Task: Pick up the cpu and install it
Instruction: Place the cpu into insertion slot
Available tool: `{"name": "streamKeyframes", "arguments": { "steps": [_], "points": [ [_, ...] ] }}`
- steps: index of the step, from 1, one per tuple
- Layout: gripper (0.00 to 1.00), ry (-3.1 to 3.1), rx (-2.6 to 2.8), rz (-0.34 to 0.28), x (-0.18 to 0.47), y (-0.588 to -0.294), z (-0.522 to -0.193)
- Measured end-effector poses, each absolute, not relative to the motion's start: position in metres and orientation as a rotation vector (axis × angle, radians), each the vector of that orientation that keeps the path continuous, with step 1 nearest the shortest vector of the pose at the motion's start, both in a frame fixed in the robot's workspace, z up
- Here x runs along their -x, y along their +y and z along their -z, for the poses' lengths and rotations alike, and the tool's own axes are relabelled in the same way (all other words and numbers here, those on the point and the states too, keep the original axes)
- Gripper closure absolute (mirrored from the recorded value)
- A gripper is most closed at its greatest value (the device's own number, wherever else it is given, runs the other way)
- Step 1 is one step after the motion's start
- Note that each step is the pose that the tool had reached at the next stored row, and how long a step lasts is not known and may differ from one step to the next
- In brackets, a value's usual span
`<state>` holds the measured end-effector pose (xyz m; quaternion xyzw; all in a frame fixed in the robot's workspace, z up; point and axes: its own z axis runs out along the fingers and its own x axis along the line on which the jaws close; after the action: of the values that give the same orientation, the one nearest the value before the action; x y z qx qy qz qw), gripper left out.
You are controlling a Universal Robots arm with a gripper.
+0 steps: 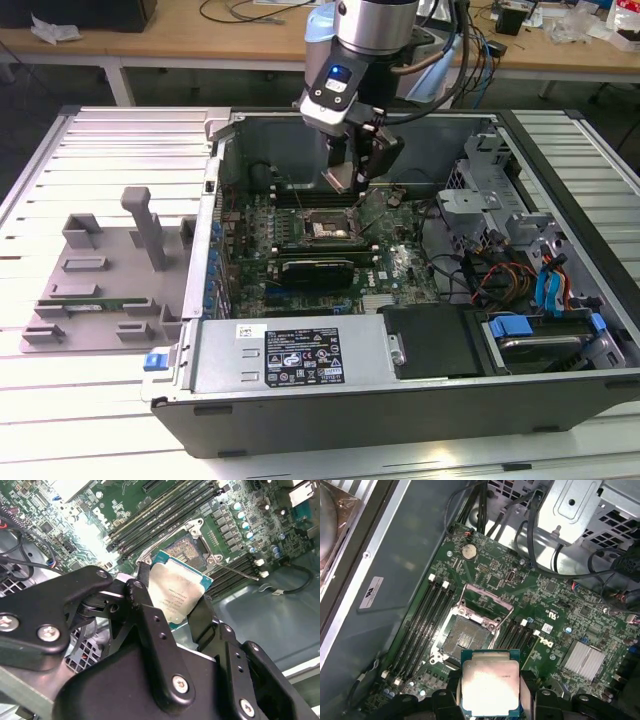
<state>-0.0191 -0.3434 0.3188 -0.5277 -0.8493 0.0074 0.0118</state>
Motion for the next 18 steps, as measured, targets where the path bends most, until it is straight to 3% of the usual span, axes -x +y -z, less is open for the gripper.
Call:
{"name": "streamKeyframes", "arguments": {
  "steps": [18],
  "points": [
    [0.45,-2.535,1.814,-0.021,0.0191,-0.3434,-0.3183]
  ]
}}
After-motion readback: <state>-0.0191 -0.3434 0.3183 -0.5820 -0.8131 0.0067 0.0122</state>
